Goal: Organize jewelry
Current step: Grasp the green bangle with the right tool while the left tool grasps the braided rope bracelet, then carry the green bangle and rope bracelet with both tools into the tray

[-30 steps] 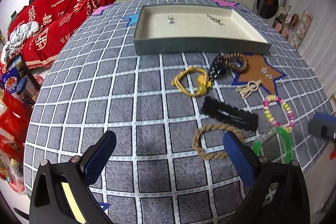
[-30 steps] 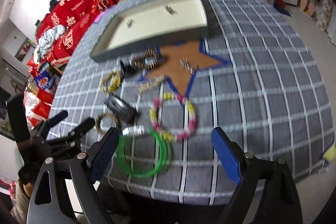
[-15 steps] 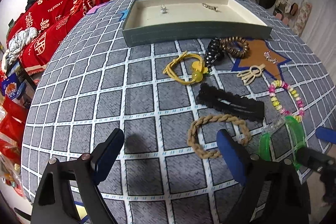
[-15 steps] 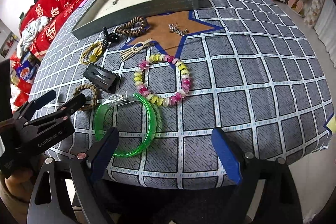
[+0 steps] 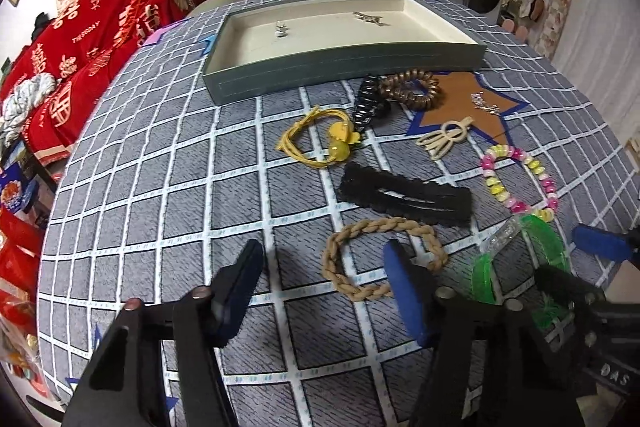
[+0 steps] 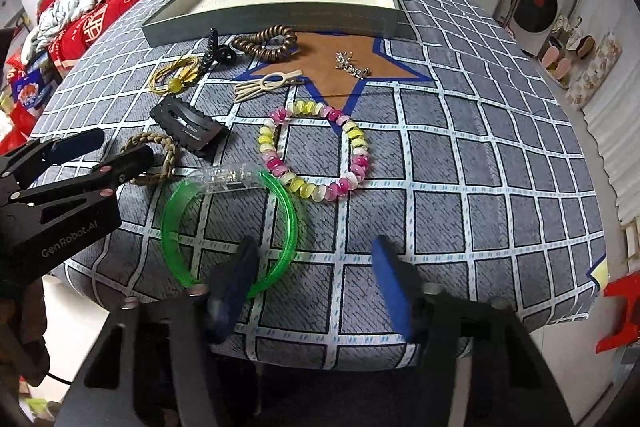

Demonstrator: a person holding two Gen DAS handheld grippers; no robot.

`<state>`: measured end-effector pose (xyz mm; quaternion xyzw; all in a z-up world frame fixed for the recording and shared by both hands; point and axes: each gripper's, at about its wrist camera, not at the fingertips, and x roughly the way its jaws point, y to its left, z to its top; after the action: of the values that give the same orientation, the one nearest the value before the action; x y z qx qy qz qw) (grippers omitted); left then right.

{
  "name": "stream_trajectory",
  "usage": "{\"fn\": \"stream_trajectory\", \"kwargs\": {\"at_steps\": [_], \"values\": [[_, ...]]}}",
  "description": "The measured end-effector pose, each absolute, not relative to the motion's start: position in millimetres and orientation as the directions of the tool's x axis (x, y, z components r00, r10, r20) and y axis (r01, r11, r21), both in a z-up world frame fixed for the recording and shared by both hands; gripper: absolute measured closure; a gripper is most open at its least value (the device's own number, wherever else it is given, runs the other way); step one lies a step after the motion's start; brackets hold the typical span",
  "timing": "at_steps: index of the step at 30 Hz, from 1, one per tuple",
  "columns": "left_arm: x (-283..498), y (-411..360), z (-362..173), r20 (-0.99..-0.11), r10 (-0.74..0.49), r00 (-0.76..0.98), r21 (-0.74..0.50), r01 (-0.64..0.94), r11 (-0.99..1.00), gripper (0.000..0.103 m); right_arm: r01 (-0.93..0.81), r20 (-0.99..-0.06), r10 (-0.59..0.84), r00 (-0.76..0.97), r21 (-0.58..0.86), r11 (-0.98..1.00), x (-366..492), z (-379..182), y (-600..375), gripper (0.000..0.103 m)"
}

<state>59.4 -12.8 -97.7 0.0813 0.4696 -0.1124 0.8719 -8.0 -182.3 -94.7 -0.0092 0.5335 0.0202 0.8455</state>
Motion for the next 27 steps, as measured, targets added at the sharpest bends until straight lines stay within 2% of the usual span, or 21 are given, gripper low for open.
{"fn": "stream_trajectory", "kwargs": {"at_steps": [1,2,3,4,5,7,13,27], "values": [[59,-13,-97,-0.84,-0.144,0.524,0.013,0.284,0.959,0.055,-0.049,-0.902,0.028,0.432,0.008,0.999,-9,-94,-182,0.06],[58,-15,-97,-0.841,-0.167,0.515,-0.008,0.296,0.955,0.061,-0.056,-0.901,0.032,0.433,0.008,0.998,-10,-93,-182,0.067],[57,-16,-97,-0.84,-0.171,0.515,-0.008,0.303,0.953,0.071,-0.063,-0.9,0.037,0.435,0.011,0.998,-10,-93,-181,0.071],[56,-18,-97,-0.838,-0.17,0.518,0.0,0.312,0.95,0.077,-0.069,-0.899,0.043,0.436,0.015,0.998,-10,-93,-180,0.08],[55,-20,-96,-0.838,-0.174,0.517,0.001,0.321,0.947,0.088,-0.077,-0.898,0.054,0.436,0.022,0.997,-11,-93,-180,0.087],[54,-19,-96,-0.838,-0.197,0.509,-0.025,0.325,0.946,0.088,-0.085,-0.897,0.067,0.436,0.033,0.996,-10,-93,-179,0.091],[53,-5,-90,-0.824,-0.264,0.501,-0.124,0.296,0.947,0.088,-0.053,-0.891,0.148,0.43,0.138,0.989,-9,-90,-194,0.094],[54,10,-54,-0.777,-0.304,0.551,-0.176,0.273,0.946,0.088,-0.036,-0.836,0.225,0.501,0.239,0.97,-5,-55,-219,0.094]]}}
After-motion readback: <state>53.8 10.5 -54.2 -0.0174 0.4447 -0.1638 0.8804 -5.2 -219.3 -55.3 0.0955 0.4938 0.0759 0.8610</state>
